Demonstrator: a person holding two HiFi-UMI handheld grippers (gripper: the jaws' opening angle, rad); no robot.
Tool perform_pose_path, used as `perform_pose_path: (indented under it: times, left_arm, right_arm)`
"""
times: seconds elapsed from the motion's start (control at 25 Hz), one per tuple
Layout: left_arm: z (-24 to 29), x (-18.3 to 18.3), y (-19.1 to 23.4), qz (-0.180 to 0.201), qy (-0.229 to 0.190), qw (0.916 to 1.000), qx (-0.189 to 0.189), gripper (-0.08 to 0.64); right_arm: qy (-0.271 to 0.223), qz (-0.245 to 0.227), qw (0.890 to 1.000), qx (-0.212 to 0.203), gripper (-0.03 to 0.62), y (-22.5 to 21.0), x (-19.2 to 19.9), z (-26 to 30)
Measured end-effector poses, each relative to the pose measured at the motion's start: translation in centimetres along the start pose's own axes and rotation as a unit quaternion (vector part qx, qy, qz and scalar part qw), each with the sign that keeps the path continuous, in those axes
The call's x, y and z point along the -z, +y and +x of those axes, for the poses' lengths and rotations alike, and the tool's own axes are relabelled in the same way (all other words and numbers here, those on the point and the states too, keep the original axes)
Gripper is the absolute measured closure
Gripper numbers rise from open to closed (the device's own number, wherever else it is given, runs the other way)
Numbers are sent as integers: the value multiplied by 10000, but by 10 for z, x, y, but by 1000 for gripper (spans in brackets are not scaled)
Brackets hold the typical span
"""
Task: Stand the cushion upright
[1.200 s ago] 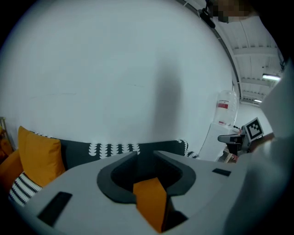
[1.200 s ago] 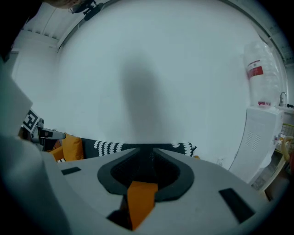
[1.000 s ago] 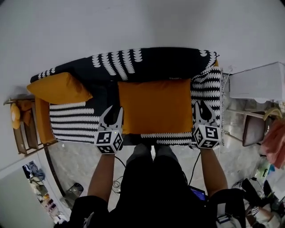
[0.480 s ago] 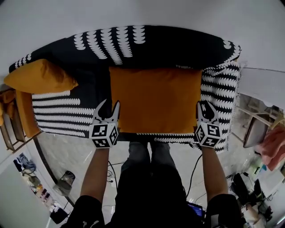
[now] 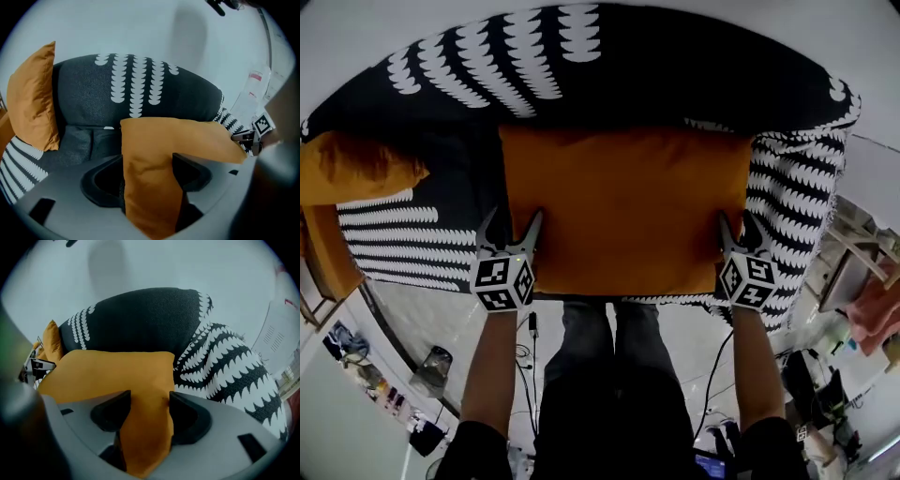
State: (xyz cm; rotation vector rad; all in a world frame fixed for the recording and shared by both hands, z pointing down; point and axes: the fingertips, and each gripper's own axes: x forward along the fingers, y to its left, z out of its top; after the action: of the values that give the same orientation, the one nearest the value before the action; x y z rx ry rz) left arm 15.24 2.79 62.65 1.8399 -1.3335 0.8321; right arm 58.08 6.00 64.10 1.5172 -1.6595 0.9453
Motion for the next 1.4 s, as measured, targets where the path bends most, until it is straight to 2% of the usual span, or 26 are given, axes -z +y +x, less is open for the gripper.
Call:
perform_pose_path:
  times: [0.12,0.24,0.4,0.56,0.72,0.84,0.92,0.96,1.04,1.08,1.2,1.4]
  left_arm:
    - [12,10,14,-63,-90,9999,30,197]
    - [14,12,26,-404,-139,9990,122,163]
    - [18,8,11,-908,-124,9949,412,125]
    - [26,13,4,-1275,-5,9892,721,115]
    - [31,14,6,-1672,103,9812,958,78]
    - [34,19,8,-1873,185,9749,1192,77]
    - [36,20,7,-1915,229,9726,1298,77]
    - [37,21,5,-1929,239,9716,1353,77]
    - [36,23,-1,-1966,243,9681,1535,84]
    - [35,23,-6,-1965,237,9663,1647,118]
    - [28,21,-16,-1775,178,9669,1824,212]
    - [11,17,-26,-1468,-70,9720,1836,276]
  right_arm:
    - [47,100,9999,-34,247,1,9,18]
    - [85,238,9993,-259,219,7,6,24]
    - [100,449,9979,-465,209,-11,5,21]
    - [179,743,9955,-565,209,-19,8,23]
    - [240,843,9943,-599,195,-20,5,25]
    - [386,1167,9890,-826,181,-18,10,28]
    - [467,1515,9806,-1153,181,-15,14,31]
    - [489,1656,9758,-1343,202,-13,15,31]
    - [497,1739,9696,-1647,236,-7,17,29]
    - [483,1694,9689,-1737,250,-4,16,27]
    - [371,1442,9733,-1748,284,6,13,18]
    - [125,1048,9817,-1587,327,17,9,1]
